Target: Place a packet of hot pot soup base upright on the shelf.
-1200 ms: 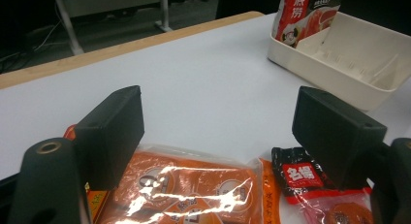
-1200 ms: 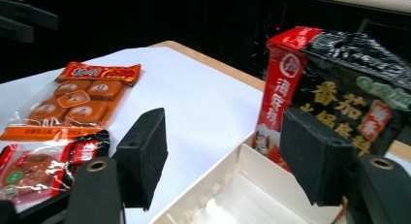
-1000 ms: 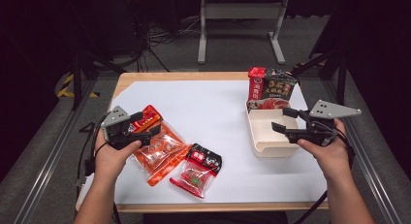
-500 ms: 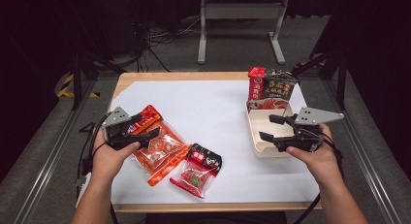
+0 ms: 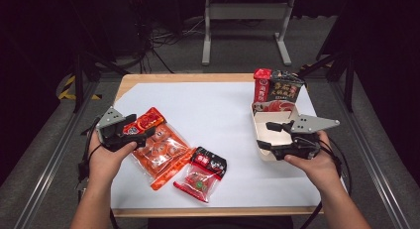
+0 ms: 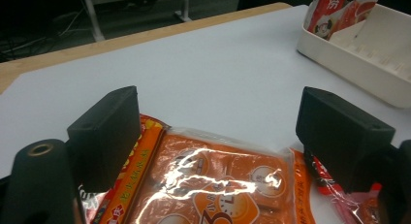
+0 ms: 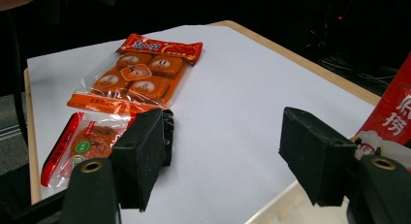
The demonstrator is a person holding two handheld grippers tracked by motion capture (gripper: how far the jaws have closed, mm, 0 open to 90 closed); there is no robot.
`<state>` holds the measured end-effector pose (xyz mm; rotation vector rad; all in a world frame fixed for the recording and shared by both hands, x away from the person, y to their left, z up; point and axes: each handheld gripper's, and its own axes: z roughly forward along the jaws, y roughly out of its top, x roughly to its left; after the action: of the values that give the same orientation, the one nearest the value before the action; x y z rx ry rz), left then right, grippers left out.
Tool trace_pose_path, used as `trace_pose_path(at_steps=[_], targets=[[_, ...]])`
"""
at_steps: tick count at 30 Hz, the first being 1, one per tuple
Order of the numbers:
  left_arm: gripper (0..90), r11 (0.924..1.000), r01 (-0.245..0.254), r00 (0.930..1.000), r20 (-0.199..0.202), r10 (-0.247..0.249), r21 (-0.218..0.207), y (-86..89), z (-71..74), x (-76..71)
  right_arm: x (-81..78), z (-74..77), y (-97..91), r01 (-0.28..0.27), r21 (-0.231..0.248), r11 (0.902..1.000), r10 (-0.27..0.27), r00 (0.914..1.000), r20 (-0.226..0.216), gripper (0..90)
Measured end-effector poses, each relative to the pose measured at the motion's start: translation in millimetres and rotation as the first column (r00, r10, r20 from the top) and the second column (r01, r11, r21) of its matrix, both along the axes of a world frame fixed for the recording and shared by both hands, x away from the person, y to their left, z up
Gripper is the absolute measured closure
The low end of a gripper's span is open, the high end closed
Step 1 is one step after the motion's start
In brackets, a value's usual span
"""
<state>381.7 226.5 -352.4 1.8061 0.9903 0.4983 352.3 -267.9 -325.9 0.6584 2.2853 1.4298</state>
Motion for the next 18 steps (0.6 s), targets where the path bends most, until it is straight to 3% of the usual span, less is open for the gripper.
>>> trace_pose_path(at_steps=[7, 10, 16, 18], targets=[[20.5, 0.9953, -0.097, 0.9953, 0.000, 0.097, 0.000, 17.8, -8.4, 5.8, -1.0, -3.1, 4.0, -0.005, -0.006, 1.0000, 0.005, 1.0000, 0.001, 33.6], [20.9, 0.9887, -0.150, 0.9888, 0.002, 0.150, 0.013, 25.2, -14.2, 9.0, -1.7, -2.9, 4.9, -0.012, -0.005, 0.9999, 0.012, 0.9999, 0.009, 33.5], [20.1, 0.9790, -0.203, 0.9788, -0.021, 0.204, 0.013, 37.4, -26.8, 17.4, -1.8, -3.8, 6.4, -0.015, -0.011, 0.9998, 0.015, 0.9998, 0.011, 33.4], [19.6, 0.9717, -0.235, 0.9714, -0.029, 0.236, 0.023, 42.8, -34.1, 22.1, -1.5, -4.4, 7.1, -0.017, -0.013, 0.9998, 0.017, 0.9998, 0.011, 33.4]])
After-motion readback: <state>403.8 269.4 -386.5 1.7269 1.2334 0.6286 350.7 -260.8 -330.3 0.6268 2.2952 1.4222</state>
